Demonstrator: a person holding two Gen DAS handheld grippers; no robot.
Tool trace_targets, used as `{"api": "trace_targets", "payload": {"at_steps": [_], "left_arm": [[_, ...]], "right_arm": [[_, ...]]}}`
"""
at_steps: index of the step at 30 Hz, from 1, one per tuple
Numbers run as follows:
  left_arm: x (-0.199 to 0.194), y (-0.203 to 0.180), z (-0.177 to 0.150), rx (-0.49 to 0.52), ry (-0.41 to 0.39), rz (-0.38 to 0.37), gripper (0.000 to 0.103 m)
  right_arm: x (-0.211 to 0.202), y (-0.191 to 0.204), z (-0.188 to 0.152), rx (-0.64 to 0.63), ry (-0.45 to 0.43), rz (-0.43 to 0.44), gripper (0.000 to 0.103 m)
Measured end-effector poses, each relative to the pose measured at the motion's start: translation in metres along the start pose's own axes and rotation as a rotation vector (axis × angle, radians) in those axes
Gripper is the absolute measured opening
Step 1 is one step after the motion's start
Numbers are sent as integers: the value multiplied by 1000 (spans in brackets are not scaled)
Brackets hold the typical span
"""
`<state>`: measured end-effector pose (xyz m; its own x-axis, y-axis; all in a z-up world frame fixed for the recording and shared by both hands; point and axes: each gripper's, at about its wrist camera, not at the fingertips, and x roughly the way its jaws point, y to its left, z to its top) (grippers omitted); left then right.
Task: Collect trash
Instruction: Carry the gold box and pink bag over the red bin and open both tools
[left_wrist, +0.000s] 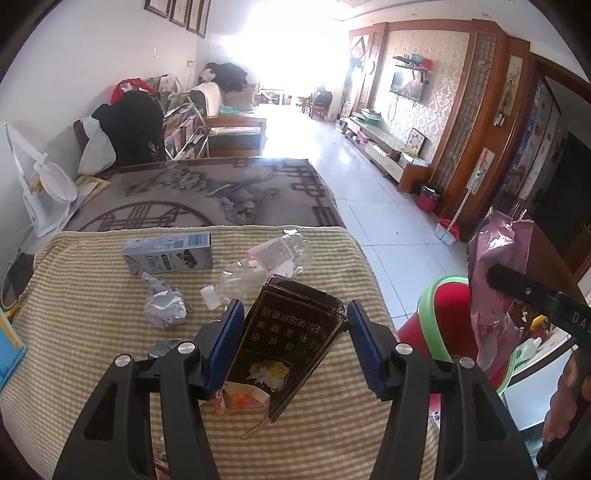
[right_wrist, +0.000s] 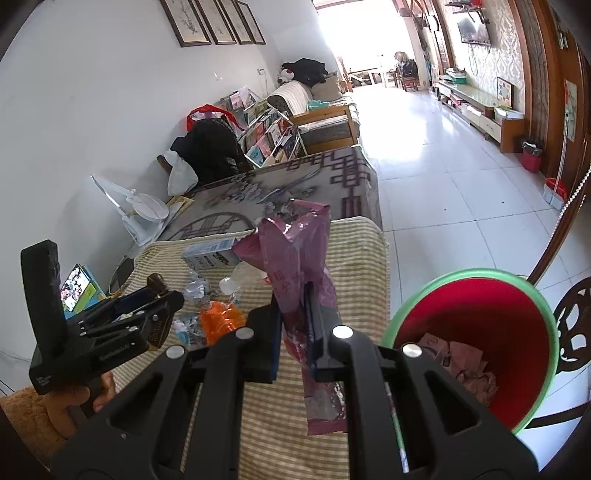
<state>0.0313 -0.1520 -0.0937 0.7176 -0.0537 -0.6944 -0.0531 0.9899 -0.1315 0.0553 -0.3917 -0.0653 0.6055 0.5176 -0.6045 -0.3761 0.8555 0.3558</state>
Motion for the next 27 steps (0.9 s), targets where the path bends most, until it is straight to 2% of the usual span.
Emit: {"api": "trace_targets", "payload": {"at_steps": [8, 18, 27], "left_arm": [[6, -30, 2, 38, 8, -28, 55], [10, -85, -1, 102, 3, -100, 55], [31, -138, -3, 173, 50, -240, 55]], "right_arm": [[-9, -25, -2, 26, -8, -5, 11], [-24, -64, -8, 70, -8, -63, 11], [-43, -121, -13, 162, -22, -173, 11]]}}
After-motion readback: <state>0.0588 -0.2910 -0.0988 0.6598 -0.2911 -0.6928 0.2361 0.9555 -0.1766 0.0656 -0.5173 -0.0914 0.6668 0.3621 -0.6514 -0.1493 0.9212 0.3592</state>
